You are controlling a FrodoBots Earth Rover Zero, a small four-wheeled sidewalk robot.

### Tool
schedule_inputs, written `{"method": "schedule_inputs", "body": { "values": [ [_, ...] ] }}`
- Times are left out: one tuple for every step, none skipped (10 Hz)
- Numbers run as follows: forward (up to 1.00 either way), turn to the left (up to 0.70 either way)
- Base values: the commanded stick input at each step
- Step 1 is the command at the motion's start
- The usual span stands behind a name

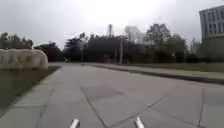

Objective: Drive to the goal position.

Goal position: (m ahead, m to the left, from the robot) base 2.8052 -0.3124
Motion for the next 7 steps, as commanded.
{"method": "schedule_inputs", "body": {
  "values": [
    [0.00,0.07],
    [0.00,0.00],
    [0.00,0.00],
    [0.00,0.00],
    [0.00,0.00],
    [0.00,0.00],
    [0.00,0.00]
  ]
}}
